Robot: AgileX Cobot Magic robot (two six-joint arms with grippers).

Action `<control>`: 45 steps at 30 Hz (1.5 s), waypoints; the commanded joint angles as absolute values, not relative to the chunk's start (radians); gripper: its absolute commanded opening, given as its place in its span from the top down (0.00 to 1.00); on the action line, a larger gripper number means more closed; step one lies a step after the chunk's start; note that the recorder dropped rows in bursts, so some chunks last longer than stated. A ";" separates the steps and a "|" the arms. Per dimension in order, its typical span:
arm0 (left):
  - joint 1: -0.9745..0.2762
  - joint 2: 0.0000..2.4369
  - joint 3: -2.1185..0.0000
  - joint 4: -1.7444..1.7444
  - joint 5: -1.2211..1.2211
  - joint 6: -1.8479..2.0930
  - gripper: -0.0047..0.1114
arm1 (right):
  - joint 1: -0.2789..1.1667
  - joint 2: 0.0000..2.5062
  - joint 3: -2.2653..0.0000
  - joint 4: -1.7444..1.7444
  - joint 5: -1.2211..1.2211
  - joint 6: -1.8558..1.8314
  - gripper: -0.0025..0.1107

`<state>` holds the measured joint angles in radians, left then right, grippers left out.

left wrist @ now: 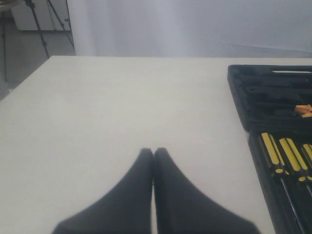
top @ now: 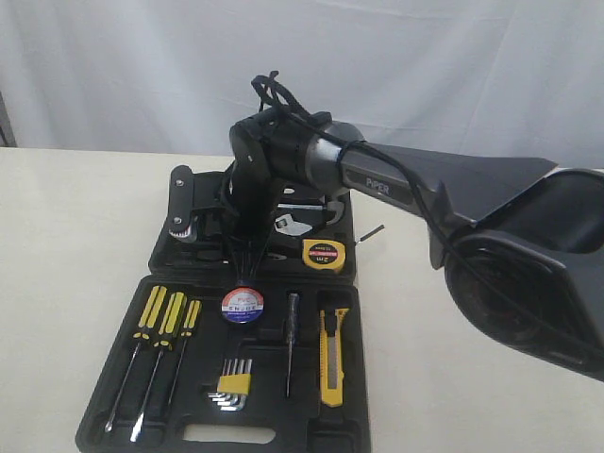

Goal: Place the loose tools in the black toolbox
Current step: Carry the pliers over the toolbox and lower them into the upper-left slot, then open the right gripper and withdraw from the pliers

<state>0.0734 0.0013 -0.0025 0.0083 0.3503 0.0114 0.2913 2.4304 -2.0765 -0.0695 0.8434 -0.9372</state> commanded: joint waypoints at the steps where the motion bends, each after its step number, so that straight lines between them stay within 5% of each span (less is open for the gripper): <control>1: 0.069 0.000 0.000 0.000 0.342 0.007 0.96 | 0.293 2.427 -2.078 -0.061 0.862 -0.942 0.45; 13: 0.069 0.000 0.000 0.000 0.342 0.007 0.96 | 0.293 2.381 -2.080 -0.080 1.000 -0.875 0.46; 16: 0.069 0.000 0.000 0.000 0.342 0.007 0.96 | 0.293 2.362 -2.080 -0.076 1.084 -0.875 0.55; 23: 0.069 0.000 0.000 0.000 0.342 0.007 0.96 | 0.295 2.213 -2.078 0.022 1.221 -0.714 0.98; 33: 0.069 0.000 0.000 0.000 0.342 0.007 0.96 | 0.319 1.950 -2.036 0.181 1.221 -0.463 0.98; 45: 0.069 0.000 0.000 0.000 0.342 0.007 0.96 | 0.557 1.744 -1.893 0.222 1.221 -0.405 0.98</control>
